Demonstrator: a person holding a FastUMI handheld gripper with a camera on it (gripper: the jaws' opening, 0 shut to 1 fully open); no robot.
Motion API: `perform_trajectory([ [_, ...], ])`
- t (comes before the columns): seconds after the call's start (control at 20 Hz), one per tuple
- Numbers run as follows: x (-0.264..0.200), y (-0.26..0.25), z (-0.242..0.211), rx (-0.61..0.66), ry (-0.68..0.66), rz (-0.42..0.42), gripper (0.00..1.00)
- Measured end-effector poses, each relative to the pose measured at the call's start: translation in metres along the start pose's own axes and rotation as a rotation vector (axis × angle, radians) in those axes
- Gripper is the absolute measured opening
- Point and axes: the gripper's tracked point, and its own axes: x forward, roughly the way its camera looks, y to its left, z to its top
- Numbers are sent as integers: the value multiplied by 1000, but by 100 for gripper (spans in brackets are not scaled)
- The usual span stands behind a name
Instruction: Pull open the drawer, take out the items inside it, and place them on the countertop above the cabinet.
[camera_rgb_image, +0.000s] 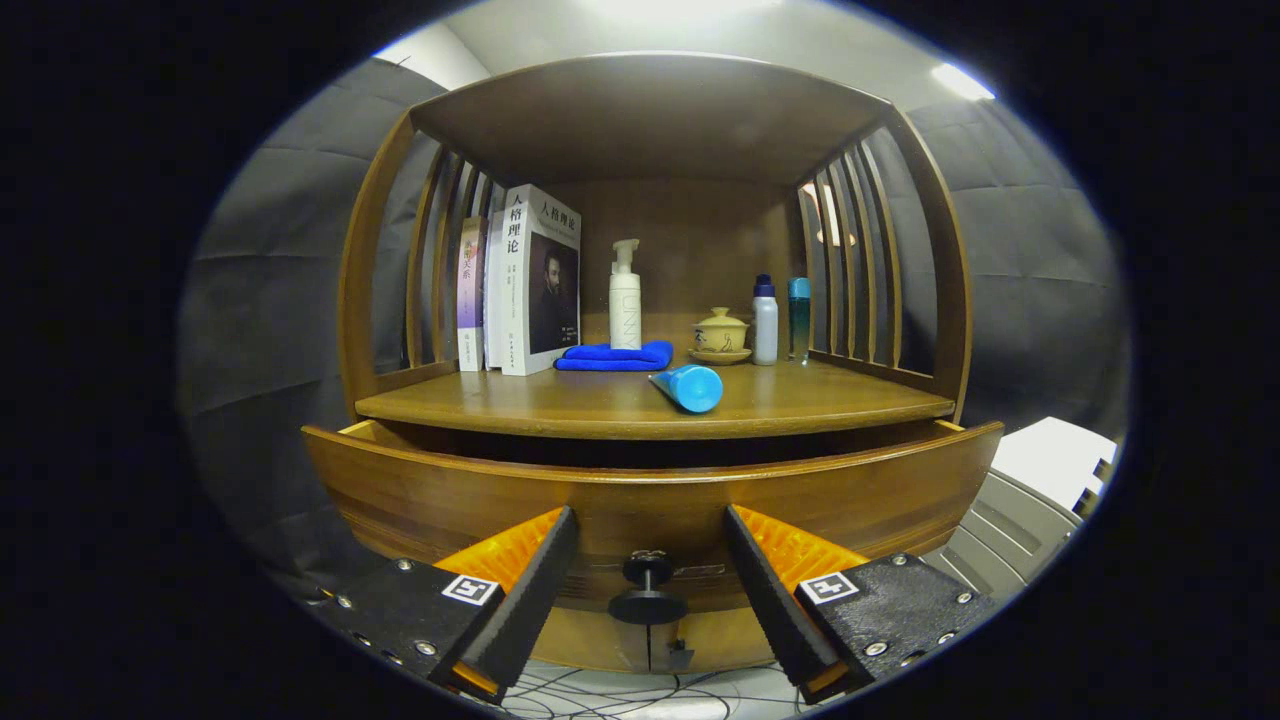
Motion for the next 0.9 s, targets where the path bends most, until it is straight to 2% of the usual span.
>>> perform_trajectory([
  [0.55,45,-2,3,-44,-7,25,94],
  [0.9,38,0,4,-120,-21,42,94],
])
